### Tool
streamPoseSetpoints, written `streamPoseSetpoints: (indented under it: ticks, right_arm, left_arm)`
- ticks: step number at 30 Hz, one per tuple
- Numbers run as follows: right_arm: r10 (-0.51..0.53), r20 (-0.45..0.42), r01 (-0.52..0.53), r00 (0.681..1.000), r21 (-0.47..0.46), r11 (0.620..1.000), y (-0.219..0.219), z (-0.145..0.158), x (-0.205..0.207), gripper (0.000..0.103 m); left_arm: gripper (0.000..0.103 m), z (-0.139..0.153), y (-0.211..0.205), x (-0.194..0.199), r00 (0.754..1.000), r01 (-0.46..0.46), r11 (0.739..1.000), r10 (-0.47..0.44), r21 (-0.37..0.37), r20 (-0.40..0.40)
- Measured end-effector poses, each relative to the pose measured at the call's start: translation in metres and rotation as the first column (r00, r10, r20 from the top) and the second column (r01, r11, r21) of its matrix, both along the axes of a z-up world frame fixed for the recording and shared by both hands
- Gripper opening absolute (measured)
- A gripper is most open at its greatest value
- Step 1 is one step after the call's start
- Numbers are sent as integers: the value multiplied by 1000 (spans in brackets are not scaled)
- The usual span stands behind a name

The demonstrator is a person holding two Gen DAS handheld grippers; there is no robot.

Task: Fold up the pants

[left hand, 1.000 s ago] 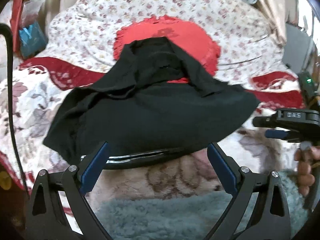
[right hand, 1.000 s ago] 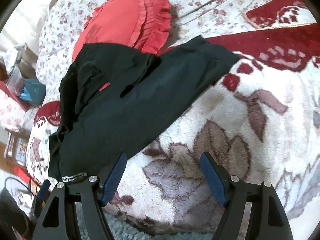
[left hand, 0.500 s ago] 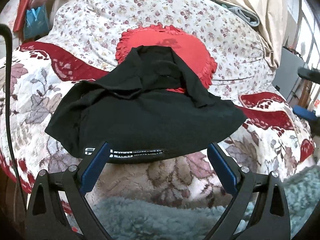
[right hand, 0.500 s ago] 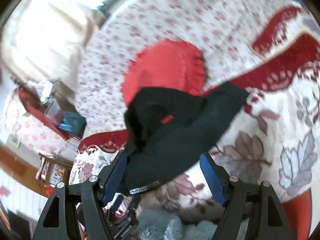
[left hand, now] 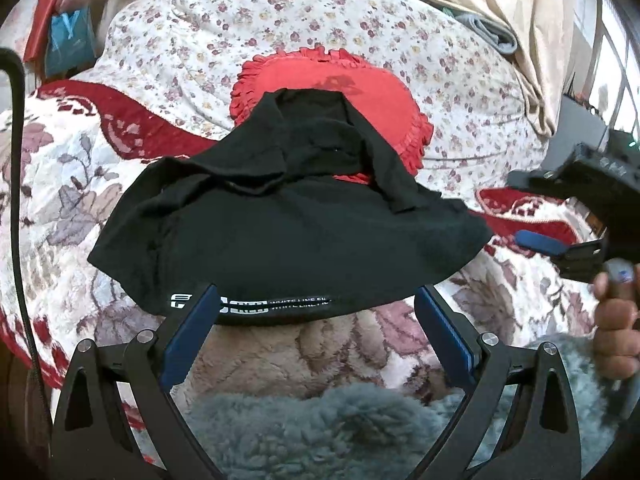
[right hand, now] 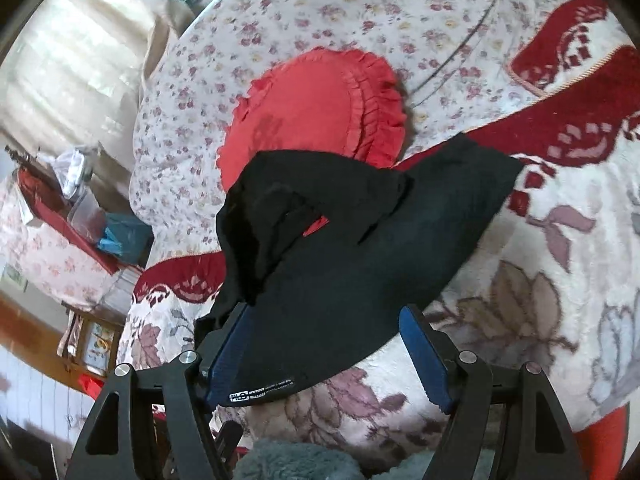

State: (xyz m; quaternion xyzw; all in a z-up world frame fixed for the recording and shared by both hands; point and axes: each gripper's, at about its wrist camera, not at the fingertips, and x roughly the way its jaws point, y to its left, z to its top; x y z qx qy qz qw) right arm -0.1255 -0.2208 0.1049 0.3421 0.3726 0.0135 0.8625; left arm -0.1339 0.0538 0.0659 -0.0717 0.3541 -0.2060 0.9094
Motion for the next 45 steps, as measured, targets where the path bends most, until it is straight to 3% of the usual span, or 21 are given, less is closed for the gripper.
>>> streamPoseSetpoints:
  ticks: [5, 11, 16, 20, 22, 29, 32, 34, 36, 37, 39, 42, 45]
  right_arm:
    - [34, -10, -34, 999, -14, 999, 4, -13, 20, 74]
    - [19, -32, -17, 999, 72, 997, -9, -34, 36, 74]
    - [21, -23, -19, 999, 101, 995, -21, -38, 36, 74]
    - [21, 6, -22, 1000, 131, 991, -34, -39, 28, 74]
    - [24, 12, -26, 1000, 146, 989, -39, -41, 27, 74]
    - [55, 12, -56, 998, 191, 980, -46, -45, 27, 74]
    - [57, 20, -60, 998, 198, 978, -46, -45, 26, 74]
    - [55, 16, -57, 998, 202, 978, -47, -46, 26, 74]
    - [51, 11, -52, 999, 203, 978, -48, -46, 24, 74]
    - [48, 9, -49, 999, 203, 978, -49, -46, 24, 74]
    - [41, 2, -41, 999, 209, 977, -50, -47, 25, 74]
    - [18, -2, -18, 1000, 224, 974, -52, -48, 23, 74]
    - [-29, 31, 20, 999, 254, 967, -70, -43, 16, 74]
  left_arm:
    - [98, -7, 16, 12, 997, -49, 996, 44, -78, -61]
    - [98, 1, 34, 18, 992, -108, 990, 101, -86, -80]
    - [98, 6, 80, 15, 975, -220, 974, 221, 49, -18]
    - [98, -17, 121, 23, 927, -354, 923, 367, 149, -74]
    - [98, -24, 131, 31, 910, -383, 911, 401, 153, -108]
    - [98, -45, 128, 87, 919, -305, 952, 289, -19, -270]
    - [98, -49, 120, 102, 921, -297, 953, 270, -58, -280]
    - [84, -49, 119, 107, 932, -277, 953, 236, -121, -274]
    - [54, -51, 119, 108, 936, -258, 950, 202, -173, -289]
    - [47, -52, 119, 108, 938, -250, 950, 189, -190, -291]
    - [19, -53, 120, 107, 937, -250, 950, 190, -185, -294]
    - [11, -56, 123, 107, 929, -268, 949, 209, -166, -305]
    - [11, -56, 123, 106, 927, -270, 950, 211, -159, -311]
